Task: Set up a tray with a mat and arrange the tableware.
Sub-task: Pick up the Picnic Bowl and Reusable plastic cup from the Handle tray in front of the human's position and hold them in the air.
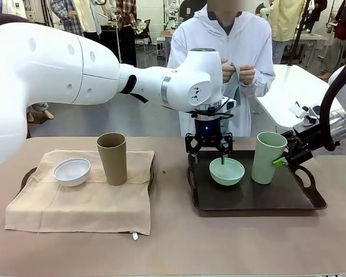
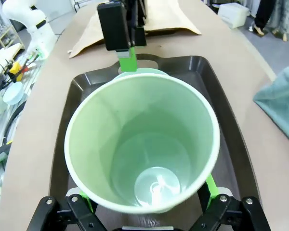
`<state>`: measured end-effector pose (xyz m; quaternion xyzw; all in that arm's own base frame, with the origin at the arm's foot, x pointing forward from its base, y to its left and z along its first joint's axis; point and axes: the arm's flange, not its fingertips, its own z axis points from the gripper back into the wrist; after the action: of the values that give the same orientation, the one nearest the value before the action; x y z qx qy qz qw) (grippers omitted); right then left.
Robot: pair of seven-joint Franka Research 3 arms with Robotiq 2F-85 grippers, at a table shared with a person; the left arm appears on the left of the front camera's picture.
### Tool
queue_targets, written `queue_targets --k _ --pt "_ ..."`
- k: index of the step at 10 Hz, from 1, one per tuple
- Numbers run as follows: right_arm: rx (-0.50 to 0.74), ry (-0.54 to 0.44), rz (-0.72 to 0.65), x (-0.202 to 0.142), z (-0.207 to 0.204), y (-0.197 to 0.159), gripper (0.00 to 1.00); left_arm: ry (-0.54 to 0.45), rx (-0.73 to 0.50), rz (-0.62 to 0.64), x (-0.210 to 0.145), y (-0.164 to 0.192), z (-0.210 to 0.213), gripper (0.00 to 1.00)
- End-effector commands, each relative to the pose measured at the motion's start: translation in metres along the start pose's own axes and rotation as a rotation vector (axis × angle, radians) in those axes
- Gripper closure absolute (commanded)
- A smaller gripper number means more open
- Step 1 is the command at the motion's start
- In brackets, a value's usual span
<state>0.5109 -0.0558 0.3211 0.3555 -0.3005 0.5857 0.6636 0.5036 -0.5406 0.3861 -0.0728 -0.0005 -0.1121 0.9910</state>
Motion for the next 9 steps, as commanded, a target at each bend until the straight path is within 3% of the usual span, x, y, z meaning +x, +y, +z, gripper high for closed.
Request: queue_targets --k 1,8,9 --pt "0.017 -0.032 0.017 0.001 -0.01 -0.007 0.0 0.008 0.017 0.045 0.012 -0.006 0.005 0.12" --pt "0.04 -0.033 0.033 0.001 -0.033 -0.007 0.0 0.013 0.019 0.065 0.019 -0.012 -0.026 0.12" --pt "0.049 -0.039 0.037 -0.001 -0.033 -0.006 0.09 0.022 0.019 0.068 0.018 -0.012 -0.029 0.12"
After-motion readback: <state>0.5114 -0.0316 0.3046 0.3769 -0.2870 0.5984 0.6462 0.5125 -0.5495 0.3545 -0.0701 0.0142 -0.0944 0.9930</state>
